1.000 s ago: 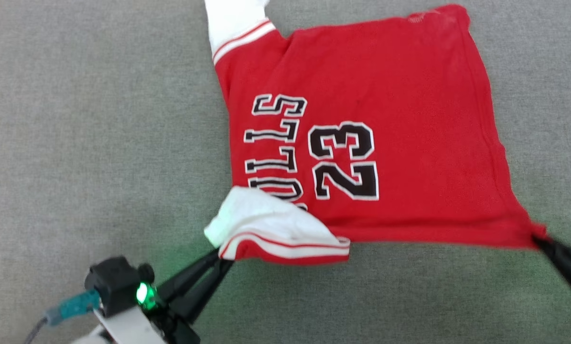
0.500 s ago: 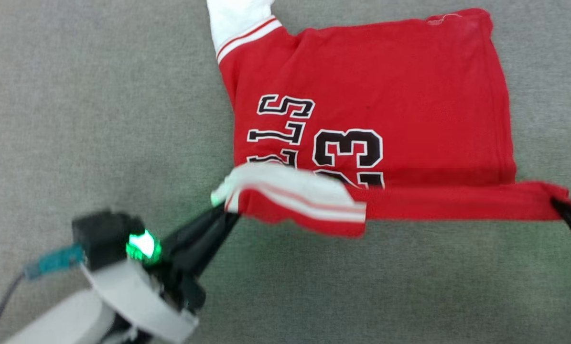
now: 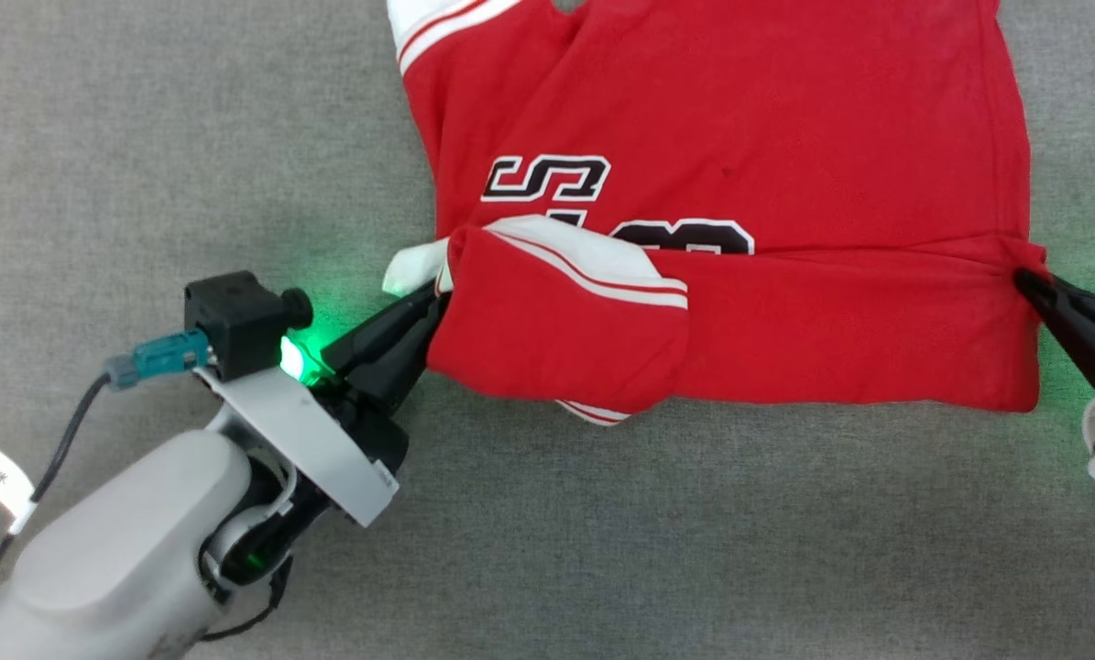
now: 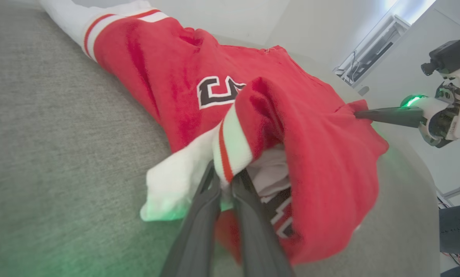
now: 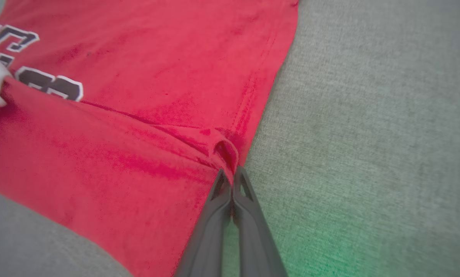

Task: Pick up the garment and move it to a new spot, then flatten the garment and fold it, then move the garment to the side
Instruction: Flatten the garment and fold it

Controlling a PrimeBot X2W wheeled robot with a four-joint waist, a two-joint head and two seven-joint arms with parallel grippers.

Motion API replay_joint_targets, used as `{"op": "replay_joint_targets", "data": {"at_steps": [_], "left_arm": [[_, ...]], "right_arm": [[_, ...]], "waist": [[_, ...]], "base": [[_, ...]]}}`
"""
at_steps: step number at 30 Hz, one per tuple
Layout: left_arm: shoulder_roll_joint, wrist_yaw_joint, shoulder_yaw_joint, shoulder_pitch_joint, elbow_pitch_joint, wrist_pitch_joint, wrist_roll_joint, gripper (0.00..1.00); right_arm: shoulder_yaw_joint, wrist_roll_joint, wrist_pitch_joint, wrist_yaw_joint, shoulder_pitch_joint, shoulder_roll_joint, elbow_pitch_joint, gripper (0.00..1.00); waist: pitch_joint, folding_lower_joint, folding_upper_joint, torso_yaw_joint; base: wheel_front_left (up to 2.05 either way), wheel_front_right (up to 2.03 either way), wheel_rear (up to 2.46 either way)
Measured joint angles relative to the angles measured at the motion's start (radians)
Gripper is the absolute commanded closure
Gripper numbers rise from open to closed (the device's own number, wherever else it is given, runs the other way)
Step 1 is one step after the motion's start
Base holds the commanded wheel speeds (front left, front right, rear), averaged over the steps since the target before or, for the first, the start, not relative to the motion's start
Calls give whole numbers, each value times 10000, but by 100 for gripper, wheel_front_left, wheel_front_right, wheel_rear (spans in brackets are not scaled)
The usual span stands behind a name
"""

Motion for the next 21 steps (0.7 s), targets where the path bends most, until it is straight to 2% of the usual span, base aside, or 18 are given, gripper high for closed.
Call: {"op": "replay_joint_targets", "data": {"at_steps": [9, 10, 11, 12, 13, 14, 15, 16, 21], "left_arm": [[-188, -38, -750, -680, 934, -336, 46, 100], [-199, -40, -800, -716, 991, -360, 48, 83], [-209, -42, -825, -727, 1026, -376, 42, 58], [-209, -42, -825, -727, 1026, -376, 42, 0], [-199, -44, -865, -731, 1087, -382, 44, 0], [-169, -44, -886, -731, 1093, -384, 36, 0], [-96, -42, -895, -710, 1091, -382, 29, 0], [29, -42, -861, -670, 1074, -360, 27, 0], [566, -27, -560, -272, 855, -324, -73, 0]], "right_arm": [[809, -136, -813, 2, -515, -205, 779, 100], [869, -180, -917, 2, -551, -211, 836, 100], [940, -253, -1018, 2, -566, -226, 880, 100], [940, -253, -1018, 2, -566, -226, 880, 85], [1049, -393, -1283, 2, -619, -232, 978, 60], [1068, -410, -1402, 2, -644, -203, 1039, 18], [1068, -437, -1526, 2, -656, -173, 1093, 18], [1057, -500, -1632, 2, -658, -148, 1122, 0], [849, -591, -1948, 2, -588, -50, 1158, 0]], "waist": [[294, 0, 0, -30], [269, 0, 0, -33], [232, 0, 1, -36], [232, 0, 1, -36], [130, 0, 0, -37], [62, 1, 0, -35], [-15, 0, 0, -30], [-106, 1, 0, -23], [-547, 0, 0, 28]], "base": [[0, 0, 0], [0, 0, 0], [0, 0, 0], [0, 0, 0], [0, 0, 0], [0, 0, 0], [0, 0, 0], [0, 0, 0], [0, 0, 0]]}}
